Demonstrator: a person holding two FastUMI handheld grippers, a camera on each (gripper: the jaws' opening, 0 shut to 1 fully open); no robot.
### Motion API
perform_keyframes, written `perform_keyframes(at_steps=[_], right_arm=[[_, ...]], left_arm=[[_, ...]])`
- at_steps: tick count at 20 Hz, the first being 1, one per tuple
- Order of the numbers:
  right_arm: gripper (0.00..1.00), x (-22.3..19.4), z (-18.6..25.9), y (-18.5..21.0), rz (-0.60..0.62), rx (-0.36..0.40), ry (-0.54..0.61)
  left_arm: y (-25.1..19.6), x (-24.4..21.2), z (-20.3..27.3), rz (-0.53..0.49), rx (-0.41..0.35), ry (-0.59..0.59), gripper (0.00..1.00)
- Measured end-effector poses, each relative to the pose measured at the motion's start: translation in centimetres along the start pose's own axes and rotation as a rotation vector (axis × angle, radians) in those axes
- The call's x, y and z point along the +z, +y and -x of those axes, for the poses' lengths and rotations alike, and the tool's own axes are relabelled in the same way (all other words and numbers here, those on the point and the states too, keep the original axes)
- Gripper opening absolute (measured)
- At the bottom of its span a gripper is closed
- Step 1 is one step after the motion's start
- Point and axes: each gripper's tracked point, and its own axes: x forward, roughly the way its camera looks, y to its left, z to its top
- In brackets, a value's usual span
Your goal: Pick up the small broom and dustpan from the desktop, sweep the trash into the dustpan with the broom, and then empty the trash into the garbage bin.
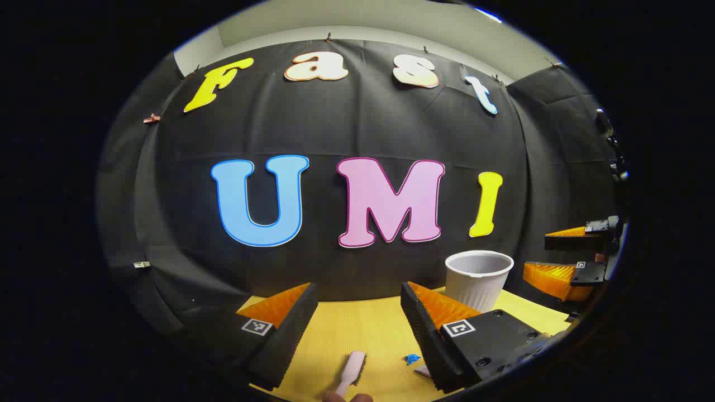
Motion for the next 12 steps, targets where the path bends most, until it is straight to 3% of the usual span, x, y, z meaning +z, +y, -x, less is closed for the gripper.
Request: perform_keyframes(at_steps=[12], right_arm=[[0.98, -0.48, 0.35, 0.21, 0.004, -0.002, 0.024]], left_arm=[[-0.36, -0.83, -0.44, -0.002, -0.026, 0.019, 0.95]])
